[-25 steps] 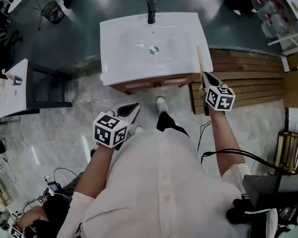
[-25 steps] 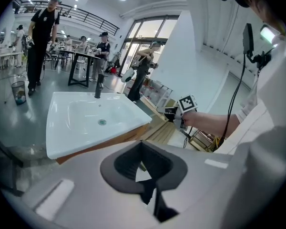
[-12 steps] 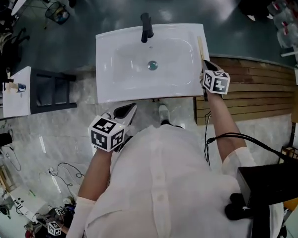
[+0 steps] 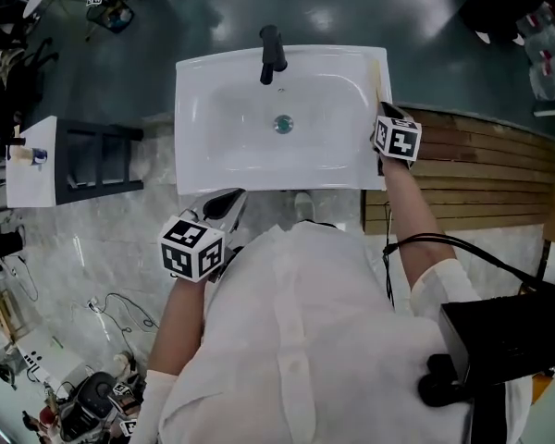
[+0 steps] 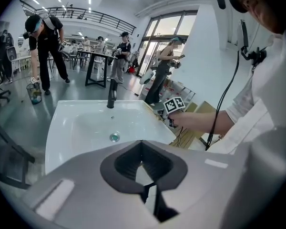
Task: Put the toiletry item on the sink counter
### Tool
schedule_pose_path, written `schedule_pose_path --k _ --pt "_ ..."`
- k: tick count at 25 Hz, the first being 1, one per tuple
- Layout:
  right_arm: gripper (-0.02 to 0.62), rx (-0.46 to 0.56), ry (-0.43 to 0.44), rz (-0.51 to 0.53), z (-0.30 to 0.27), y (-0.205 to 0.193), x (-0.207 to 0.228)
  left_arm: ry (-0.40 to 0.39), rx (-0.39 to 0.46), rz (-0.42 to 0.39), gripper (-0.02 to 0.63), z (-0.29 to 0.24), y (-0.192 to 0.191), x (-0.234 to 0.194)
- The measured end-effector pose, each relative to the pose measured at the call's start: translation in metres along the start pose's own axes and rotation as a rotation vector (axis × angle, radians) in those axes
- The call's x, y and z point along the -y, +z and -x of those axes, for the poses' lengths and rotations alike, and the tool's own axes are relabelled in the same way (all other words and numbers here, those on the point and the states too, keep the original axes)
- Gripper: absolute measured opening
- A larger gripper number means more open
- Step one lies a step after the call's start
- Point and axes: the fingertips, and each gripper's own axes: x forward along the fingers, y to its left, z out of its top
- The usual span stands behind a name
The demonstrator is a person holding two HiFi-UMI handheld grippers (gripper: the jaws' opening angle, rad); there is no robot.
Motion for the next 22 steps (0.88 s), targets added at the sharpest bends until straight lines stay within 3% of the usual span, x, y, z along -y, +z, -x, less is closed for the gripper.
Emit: schedule_pose_path --k 7,16,22 --pt "0.011 -0.037 0.027 -0.020 -0.014 -0.007 0.000 0.030 0.013 0.011 0.006 -0.002 0.011 -0.008" --pt "0.113 -0.038 0.057 -0.024 -0.016 -0.009 -0.002 0.022 0.004 0.032 0.006 -0.006 0.006 -0.008" --pt "0.125 -0.035 0.055 -0.035 -0.008 -0.009 0.001 0.012 0.002 0.027 0.006 -0.005 0.004 -0.006"
